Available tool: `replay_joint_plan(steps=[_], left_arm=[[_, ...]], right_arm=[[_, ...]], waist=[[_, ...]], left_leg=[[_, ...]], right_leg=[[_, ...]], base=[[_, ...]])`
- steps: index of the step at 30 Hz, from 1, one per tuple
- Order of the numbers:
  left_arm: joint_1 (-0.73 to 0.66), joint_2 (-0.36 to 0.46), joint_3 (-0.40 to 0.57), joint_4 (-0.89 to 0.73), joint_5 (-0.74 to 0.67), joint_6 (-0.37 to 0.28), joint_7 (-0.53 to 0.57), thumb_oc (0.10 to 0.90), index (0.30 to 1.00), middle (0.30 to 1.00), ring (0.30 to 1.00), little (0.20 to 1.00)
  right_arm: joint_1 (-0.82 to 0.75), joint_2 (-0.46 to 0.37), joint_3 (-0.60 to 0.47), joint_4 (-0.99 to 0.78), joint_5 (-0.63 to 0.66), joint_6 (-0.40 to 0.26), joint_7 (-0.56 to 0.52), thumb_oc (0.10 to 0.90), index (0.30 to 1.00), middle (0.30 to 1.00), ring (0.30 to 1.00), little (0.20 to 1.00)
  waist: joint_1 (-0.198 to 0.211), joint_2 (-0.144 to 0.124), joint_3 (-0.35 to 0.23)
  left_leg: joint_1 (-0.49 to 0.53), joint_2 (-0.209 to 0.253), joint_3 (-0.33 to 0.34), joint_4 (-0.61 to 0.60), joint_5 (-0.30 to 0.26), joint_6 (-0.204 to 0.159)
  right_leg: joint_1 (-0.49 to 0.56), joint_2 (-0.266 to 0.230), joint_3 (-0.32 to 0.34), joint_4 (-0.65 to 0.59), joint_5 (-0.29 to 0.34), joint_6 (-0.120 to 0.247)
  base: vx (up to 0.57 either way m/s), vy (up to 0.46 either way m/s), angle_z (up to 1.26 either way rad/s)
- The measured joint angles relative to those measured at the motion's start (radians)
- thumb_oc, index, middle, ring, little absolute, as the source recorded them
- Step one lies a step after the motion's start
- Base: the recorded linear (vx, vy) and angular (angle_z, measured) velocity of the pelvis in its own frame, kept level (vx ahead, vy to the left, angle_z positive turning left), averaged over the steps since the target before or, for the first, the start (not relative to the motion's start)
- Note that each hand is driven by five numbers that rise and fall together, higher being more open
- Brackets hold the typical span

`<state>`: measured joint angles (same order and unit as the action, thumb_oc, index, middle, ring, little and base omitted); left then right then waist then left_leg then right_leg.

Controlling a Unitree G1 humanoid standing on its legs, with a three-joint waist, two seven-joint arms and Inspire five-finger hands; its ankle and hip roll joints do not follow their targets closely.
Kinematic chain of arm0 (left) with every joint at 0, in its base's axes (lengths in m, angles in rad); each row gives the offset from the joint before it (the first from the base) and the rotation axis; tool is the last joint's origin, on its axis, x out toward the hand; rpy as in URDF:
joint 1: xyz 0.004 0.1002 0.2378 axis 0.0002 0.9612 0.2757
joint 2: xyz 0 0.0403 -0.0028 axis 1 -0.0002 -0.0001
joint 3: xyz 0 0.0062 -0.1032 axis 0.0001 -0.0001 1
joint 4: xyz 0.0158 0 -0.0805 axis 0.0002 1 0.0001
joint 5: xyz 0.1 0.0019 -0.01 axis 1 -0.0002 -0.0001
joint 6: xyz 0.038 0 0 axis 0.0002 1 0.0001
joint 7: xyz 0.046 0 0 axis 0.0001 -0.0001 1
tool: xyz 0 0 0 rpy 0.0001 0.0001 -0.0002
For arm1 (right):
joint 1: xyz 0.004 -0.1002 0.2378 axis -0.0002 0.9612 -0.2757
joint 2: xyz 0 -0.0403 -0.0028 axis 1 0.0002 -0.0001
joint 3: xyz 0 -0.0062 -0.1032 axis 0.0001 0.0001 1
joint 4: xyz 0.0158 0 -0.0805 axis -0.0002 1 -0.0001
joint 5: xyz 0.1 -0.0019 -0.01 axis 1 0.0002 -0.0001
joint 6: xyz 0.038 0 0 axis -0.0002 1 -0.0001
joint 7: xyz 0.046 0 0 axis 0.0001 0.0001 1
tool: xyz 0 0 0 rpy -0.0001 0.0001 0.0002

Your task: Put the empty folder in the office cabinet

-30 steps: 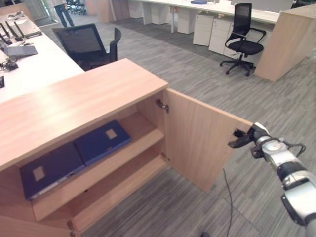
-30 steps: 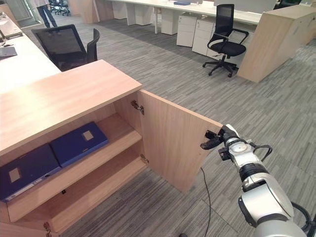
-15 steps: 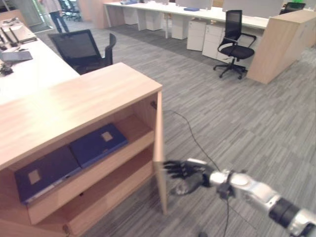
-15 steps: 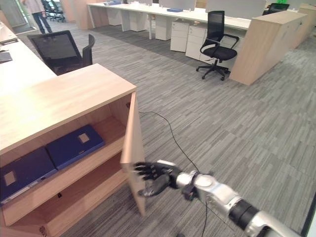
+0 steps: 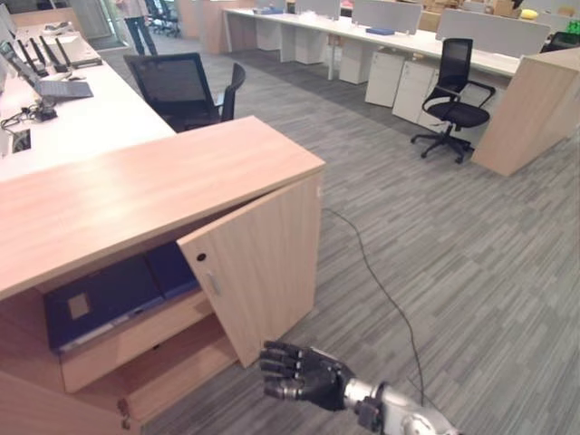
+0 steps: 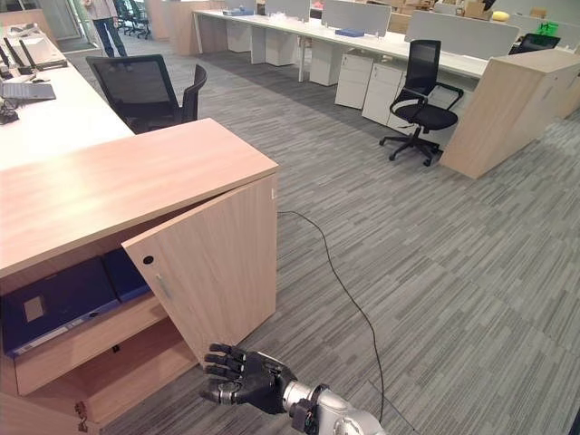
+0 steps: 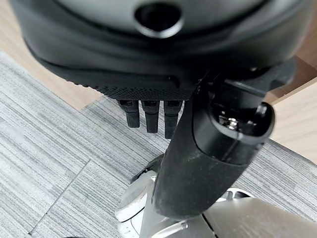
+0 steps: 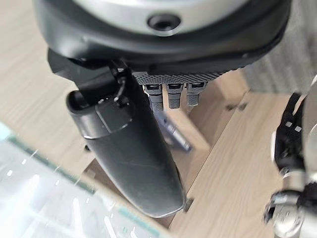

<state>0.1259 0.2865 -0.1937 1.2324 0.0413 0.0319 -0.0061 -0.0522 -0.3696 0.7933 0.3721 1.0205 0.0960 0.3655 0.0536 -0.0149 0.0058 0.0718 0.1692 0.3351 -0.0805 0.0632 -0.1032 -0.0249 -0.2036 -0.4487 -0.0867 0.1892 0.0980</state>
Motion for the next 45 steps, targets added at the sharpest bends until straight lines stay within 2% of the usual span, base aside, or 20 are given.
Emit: replay_joint_plan(steps=[4,6,7,9,11,12,14,15,18,22,25,27,31,32,33,34,36,38,40,45], left_arm=[[-0.031,-0.014,0.003,0.013,-0.046,-0.018,-0.001,0.8,0.9,0.9,0.9,0.9],[-0.025,-0.024,0.002,0.013,-0.081,-0.018,-0.002,0.8,0.9,0.9,0.9,0.9],[-0.027,-0.028,-0.004,0.005,-0.093,-0.022,-0.002,0.8,0.9,0.9,0.9,0.9],[-0.07,-0.041,-0.02,0.018,-0.114,-0.036,-0.001,0.8,0.9,0.9,0.9,0.9],[-0.127,-0.071,-0.049,0.04,-0.118,-0.034,0.001,0.8,0.9,0.9,0.9,0.9],[-0.16,-0.075,-0.058,0.063,-0.118,-0.032,0.004,0.8,0.9,0.9,0.9,0.9],[-0.162,-0.055,-0.058,0.061,-0.116,-0.026,0.011,0.8,0.9,0.9,0.9,0.9],[-0.14,-0.057,-0.036,0.07,-0.115,-0.012,0.015,0.8,0.9,0.9,0.9,0.9],[-0.104,-0.076,-0.006,0.094,-0.114,-0.008,0.017,0.8,0.9,0.9,0.9,0.9],[-0.087,-0.06,0.004,0.104,-0.113,-0.009,0.015,0.8,0.9,0.9,0.9,0.9],[-0.072,-0.06,-0.021,0.108,-0.093,-0.006,-0.004,0.8,0.9,0.9,0.9,0.9],[-0.069,-0.042,-0.027,0.101,-0.075,-0.006,-0.011,0.8,0.9,0.9,0.9,0.9],[-0.032,-0.076,-0.015,0.091,-0.077,-0.011,-0.036,0.8,0.9,0.9,0.9,0.9],[-0.02,-0.069,-0.003,0.095,-0.084,-0.008,-0.048,0.8,0.9,0.9,0.9,0.9],[-0.024,-0.053,0.024,0.094,-0.112,-0.009,-0.05,0.8,0.9,0.9,0.9,0.9],[-0.004,-0.057,0.098,0.093,-0.172,-0.004,-0.075,0.8,0.9,0.9,0.9,0.9],[0.011,-0.058,0.164,0.105,-0.229,-0.003,-0.08,0.8,0.9,0.9,0.9,0.9],[0.008,-0.047,0.32,0.135,-0.32,0.013,-0.078,0.8,0.9,0.9,0.9,0.9],[0.007,-0.012,0.314,0.133,-0.339,0.015,-0.06,0.8,0.9,0.9,0.9,0.9],[-0.013,0.112,0.315,0.031,-0.296,0.011,-0.01,0.8,0.9,0.9,0.9,0.9]], right_arm=[[-0.018,0.003,-0.045,0.138,-0.141,-0.016,-0.022,0.8,0.9,0.9,0.9,0.9],[-0.036,0.0,-0.066,0.243,-0.256,-0.008,-0.051,0.8,0.9,0.9,0.9,0.9],[-0.042,0.02,-0.1,0.342,-0.312,-0.026,-0.045,0.8,0.9,0.9,0.9,0.9],[-0.083,0.115,-0.216,0.689,-0.4,-0.068,-0.078,0.8,0.9,0.9,0.9,0.9],[-0.116,0.139,-0.328,0.998,-0.538,-0.042,-0.174,0.8,0.9,0.9,0.9,0.9],[-0.1,0.132,-0.405,1.071,-0.623,-0.046,-0.215,0.8,0.9,0.9,0.9,0.9],[-0.094,0.116,-0.423,1.085,-0.709,-0.037,-0.243,0.8,0.9,0.9,0.9,0.9],[-0.081,0.101,-0.426,1.075,-0.77,-0.051,-0.263,0.8,0.9,0.9,0.9,0.9],[-0.03,0.064,-0.511,1.003,-0.816,-0.065,-0.293,0.8,0.9,0.9,0.9,0.9],[0.03,0.105,-0.613,1.003,-0.811,-0.068,-0.292,0.8,0.9,0.9,0.9,0.9],[0.05,0.108,-0.622,1.011,-0.814,-0.067,-0.291,0.8,0.9,0.9,0.9,0.9],[0.049,0.128,-0.641,1.01,-0.812,-0.065,-0.282,0.8,0.9,0.9,0.9,0.9],[0.07,0.122,-0.665,1.02,-0.78,-0.047,-0.282,0.8,0.9,0.9,0.9,0.9],[0.063,0.138,-0.695,1.014,-0.774,-0.05,-0.281,0.8,0.9,0.9,0.9,0.9],[0.054,0.154,-0.736,1.025,-0.75,-0.044,-0.278,0.8,0.9,0.9,0.9,0.9],[0.055,0.13,-0.78,1.076,-0.719,-0.041,-0.282,0.8,0.9,0.9,0.9,0.9],[0.058,0.105,-0.789,1.088,-0.702,-0.047,-0.287,0.8,0.9,0.9,0.9,0.9],[0.078,0.076,-0.844,1.091,-0.679,-0.046,-0.275,0.8,0.9,0.9,0.9,0.9],[0.059,0.074,-0.845,1.086,-0.662,-0.051,-0.272,0.8,0.9,0.9,0.9,0.9],[0.053,0.088,-0.847,1.076,-0.645,-0.056,-0.263,0.8,0.9,0.9,0.9,0.9]], waist=[[0.03,0.005,0.015],[0.06,0.027,0.034],[0.077,0.018,0.053],[0.096,0.043,0.061],[0.16,0.076,0.081],[0.165,0.081,0.086],[0.145,0.046,0.105],[0.122,0.043,0.106],[0.063,0.056,0.095],[0.058,0.008,0.069],[0.052,0.017,0.025],[0.059,-0.007,0.003],[0.07,0.037,-0.02],[0.076,0.039,-0.023],[0.08,-0.003,-0.022],[0.108,-0.003,-0.023],[0.134,0.0,-0.024],[0.143,0.033,-0.031],[0.144,0.041,-0.029],[0.144,0.022,-0.028]], left_leg=[[-0.042,0.011,-0.053,0.025,-0.001,-0.001],[-0.058,0.007,-0.087,0.026,0.019,-0.006],[-0.062,0.009,-0.103,0.035,0.024,-0.011],[-0.122,0.019,-0.193,0.055,0.014,-0.01],[-0.182,0.022,-0.26,0.054,0.024,0.004],[-0.214,0.021,-0.239,0.029,-0.016,0.076],[-0.2,0.02,-0.122,0.009,-0.009,0.094],[-0.175,0.033,0.023,0.064,-0.001,0.09],[-0.103,0.016,0.139,0.098,-0.013,0.035],[-0.108,-0.054,0.11,0.073,-0.006,0.049],[-0.088,-0.074,0.048,0.051,-0.018,0.079],[-0.106,-0.106,0.007,0.056,-0.019,0.079],[-0.072,-0.139,-0.059,0.033,-0.019,0.106],[-0.076,-0.145,-0.088,0.029,-0.021,0.116],[-0.107,-0.175,-0.096,0.041,-0.022,0.116],[-0.12,-0.211,-0.134,0.062,-0.027,0.13],[-0.117,-0.237,-0.163,0.056,-0.027,0.151],[-0.096,-0.258,-0.221,0.031,-0.013,0.188],[-0.101,-0.251,-0.235,0.027,-0.012,0.196],[-0.068,-0.269,-0.23,-0.003,-0.026,0.178]], right_leg=[[0.01,0.004,-0.046,0.0,-0.009,0.0],[0.017,0.005,-0.08,0.003,-0.013,-0.001],[0.023,0.006,-0.089,0.009,-0.017,0.001],[0.046,0.012,-0.163,0.001,-0.027,0.004],[0.05,0.032,-0.212,0.019,-0.067,0.007],[0.057,0.034,-0.237,0.012,-0.085,-0.012],[0.071,-0.002,-0.299,-0.007,-0.089,-0.028],[0.095,-0.022,-0.356,-0.005,-0.08,-0.038],[0.139,-0.057,-0.446,0.039,-0.097,0.006],[0.162,-0.127,-0.472,0.095,-0.097,0.008],[0.191,-0.169,-0.513,0.173,-0.11,0.013],[0.228,-0.164,-0.519,0.132,-0.108,0.002],[0.251,-0.258,-0.562,0.31,-0.102,0.004],[0.252,-0.258,-0.556,0.302,-0.121,0.036],[0.277,-0.25,-0.574,0.242,-0.105,0.037],[0.307,-0.283,-0.63,0.273,-0.09,0.036],[0.324,-0.308,-0.637,0.283,-0.048,0.024],[0.329,-0.351,-0.63,0.356,-0.015,0.043],[0.296,-0.33,-0.603,0.321,-0.105,0.103],[0.217,-0.311,-0.603,0.239,-0.085,0.101]], base=[[-0.02,-0.133,0.33],[-0.04,-0.192,0.53],[-0.06,-0.095,0.59],[-0.03,-0.1,1.17],[-0.08,-0.046,1.63],[-0.13,0.014,1.93],[-0.16,0.018,1.66],[-0.13,0.052,1.1],[-0.02,0.089,1.0],[0.04,0.092,0.69],[0.03,0.151,0.73],[0.02,0.17,0.67],[0.02,0.132,0.67],[0.04,0.217,0.46],[0.03,0.181,1.04],[0.04,0.255,1.03],[0.04,0.24,0.82],[0.02,0.104,0.74],[0.01,0.049,0.18],[0.01,0.03,-0.02]])
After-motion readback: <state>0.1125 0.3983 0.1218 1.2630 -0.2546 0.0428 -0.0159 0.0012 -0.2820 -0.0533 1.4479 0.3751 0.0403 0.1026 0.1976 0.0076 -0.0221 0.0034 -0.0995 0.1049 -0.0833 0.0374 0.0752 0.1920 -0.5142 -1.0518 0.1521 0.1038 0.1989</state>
